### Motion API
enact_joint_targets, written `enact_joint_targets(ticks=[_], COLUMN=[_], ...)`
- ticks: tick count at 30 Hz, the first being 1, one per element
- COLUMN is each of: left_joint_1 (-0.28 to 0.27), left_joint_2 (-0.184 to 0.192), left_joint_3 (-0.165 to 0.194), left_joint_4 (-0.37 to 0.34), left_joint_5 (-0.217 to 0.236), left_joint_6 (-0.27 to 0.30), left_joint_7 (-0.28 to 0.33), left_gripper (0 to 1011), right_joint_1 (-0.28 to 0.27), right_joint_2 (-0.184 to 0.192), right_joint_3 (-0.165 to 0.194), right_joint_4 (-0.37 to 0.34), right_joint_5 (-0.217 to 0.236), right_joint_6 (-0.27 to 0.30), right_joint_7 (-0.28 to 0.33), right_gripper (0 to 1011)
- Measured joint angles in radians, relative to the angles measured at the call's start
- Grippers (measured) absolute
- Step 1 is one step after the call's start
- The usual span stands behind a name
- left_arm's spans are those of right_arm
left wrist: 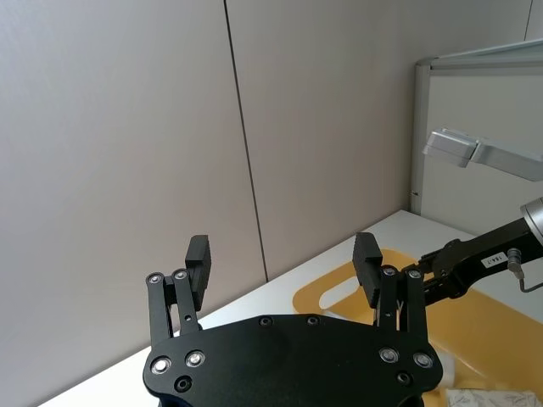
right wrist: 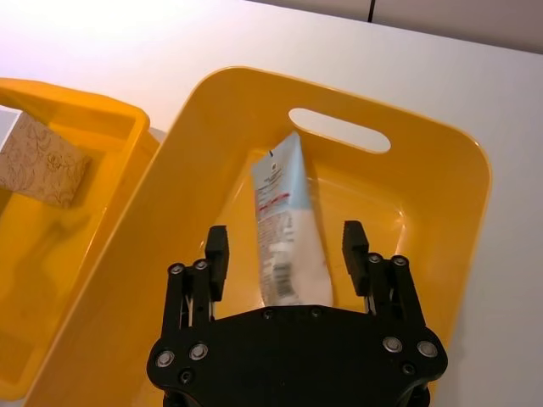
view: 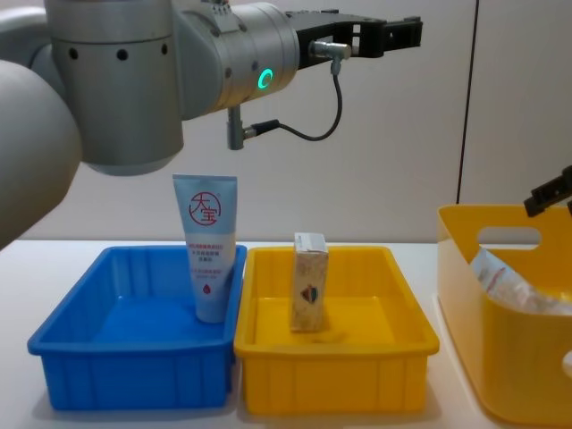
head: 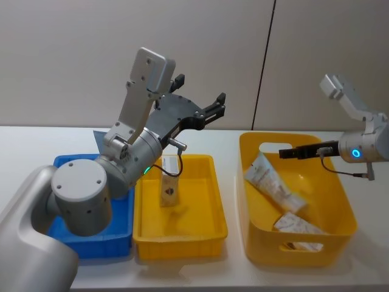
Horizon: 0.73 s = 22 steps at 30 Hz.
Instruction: Bimanual collaborative sorting of washing and personal care products
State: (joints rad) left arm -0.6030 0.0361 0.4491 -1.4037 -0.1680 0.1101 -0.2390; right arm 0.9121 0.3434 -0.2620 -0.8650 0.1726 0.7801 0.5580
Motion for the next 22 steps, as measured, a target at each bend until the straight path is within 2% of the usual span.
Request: enact_joint_targets(ticks=[2, 5, 9, 22], left_joint_1=[0.0, 0.0, 0.0, 0.0], left_joint_2=[0.0, 0.0, 0.0, 0.0], left_joint_3=[0.0, 0.0, 0.0, 0.0], left_joint_4=[0.0, 0.0, 0.0, 0.0], left_joint_5=[0.0, 0.0, 0.0, 0.0], left_joint_6=[0.0, 0.0, 0.0, 0.0], left_joint_7=[0.0, 0.0, 0.0, 0.0], left_gripper=[1001, 1001, 1001, 1002], right_joint_1=[0.0, 0.0, 0.001, 0.002], right_joint_2=[0.0, 0.0, 0.0, 0.0], right_joint_3=[0.0, -0.001, -0.001, -0.001], right_joint_4=[0.001, 0.001, 0.001, 0.003], right_joint_5=[0.0, 0.0, 0.001, 0.001], right_joint_6=[0.0, 0.0, 0.0, 0.0], right_joint_7=[0.0, 0.001, 0.001, 0.002], right_gripper=[833, 883, 1003, 1004])
